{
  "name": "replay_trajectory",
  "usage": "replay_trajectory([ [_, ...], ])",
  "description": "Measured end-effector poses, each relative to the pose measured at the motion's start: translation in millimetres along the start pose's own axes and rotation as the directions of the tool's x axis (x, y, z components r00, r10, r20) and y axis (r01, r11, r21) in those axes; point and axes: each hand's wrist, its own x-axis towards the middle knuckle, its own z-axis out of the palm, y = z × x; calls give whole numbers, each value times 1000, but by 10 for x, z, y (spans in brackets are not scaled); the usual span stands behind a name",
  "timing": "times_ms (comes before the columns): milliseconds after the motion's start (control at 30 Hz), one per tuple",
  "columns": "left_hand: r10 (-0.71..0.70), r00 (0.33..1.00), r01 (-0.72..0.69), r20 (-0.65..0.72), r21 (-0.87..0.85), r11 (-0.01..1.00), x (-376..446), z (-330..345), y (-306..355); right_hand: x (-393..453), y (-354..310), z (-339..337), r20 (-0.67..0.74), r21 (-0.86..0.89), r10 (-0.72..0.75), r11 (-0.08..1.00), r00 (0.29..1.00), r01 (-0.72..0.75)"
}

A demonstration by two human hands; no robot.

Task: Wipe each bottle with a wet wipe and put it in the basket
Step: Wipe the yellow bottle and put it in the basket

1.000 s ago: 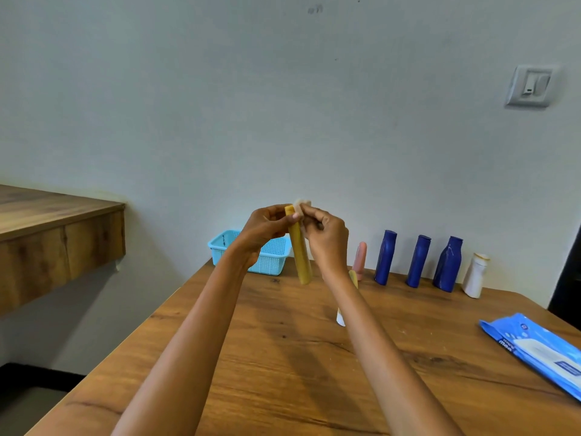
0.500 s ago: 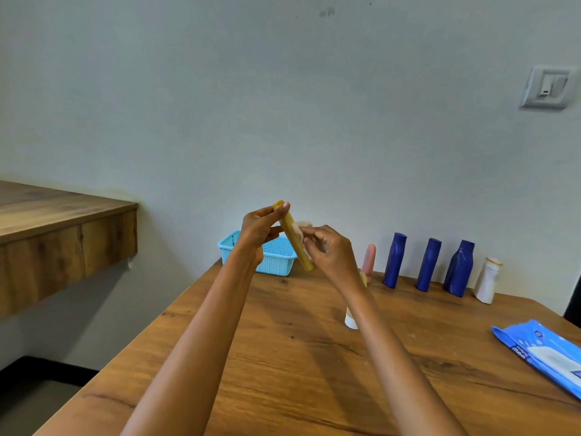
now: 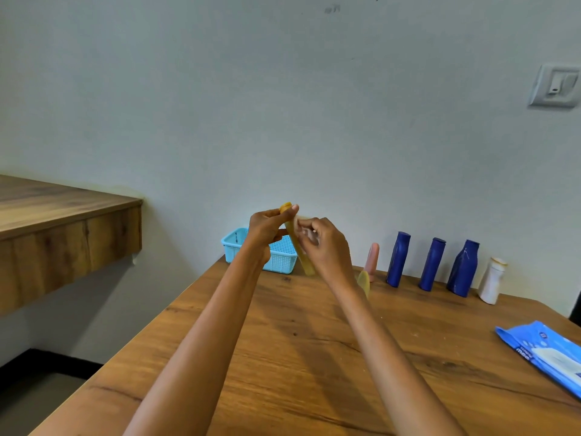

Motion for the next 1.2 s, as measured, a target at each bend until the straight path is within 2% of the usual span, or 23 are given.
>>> replay_trajectory([
  [133, 3, 995, -14, -102, -102, 995, 15, -74, 0, -51, 106, -5, 61, -8, 67, 998, 996, -66],
  [267, 3, 993, -19, -119, -127, 992, 48, -124, 3, -42, 163, -61, 187, -21, 205, 979, 961, -204],
  [333, -14, 997, 6, -72, -117, 993, 81, -162, 9, -13, 178, -81, 230, -55, 293, 956, 928, -288],
  [467, -29, 991, 31, 127, -16, 999, 119, -181, -10, 17, 181, -82, 248, -30, 405, 911, 880, -411],
  [567, -18, 963, 7, 268, 44, 999, 106, -153, -22, 23, 107, -62, 183, 96, 436, 884, 881, -458],
  [667, -7, 946, -4, 323, 35, 999, 76, -105, -1, 52, -29, -119, 71, 288, 429, 856, 901, -430],
  [733, -4, 945, -13, 326, 51, 999, 56, -68, 7, 76, -115, -153, 49, 338, 374, 866, 926, -368],
  [833, 15, 958, -18, 287, 10, 1000, 57, -59, -7, 92, -181, -183, 85, 292, 281, 910, 956, -293],
  [967, 29, 984, -15, 175, -81, 997, 95, -103, -11, 72, -50, -230, 205, 273, 255, 912, 945, -305],
  [1100, 6, 997, 4, 75, -131, 991, 120, -139, -50, 28, 146, -219, 369, -14, 290, 952, 883, -307],
  [1200, -10, 998, 18, 59, -133, 991, 132, -158, -66, 19, 227, -213, 373, -114, 322, 947, 870, -301],
])
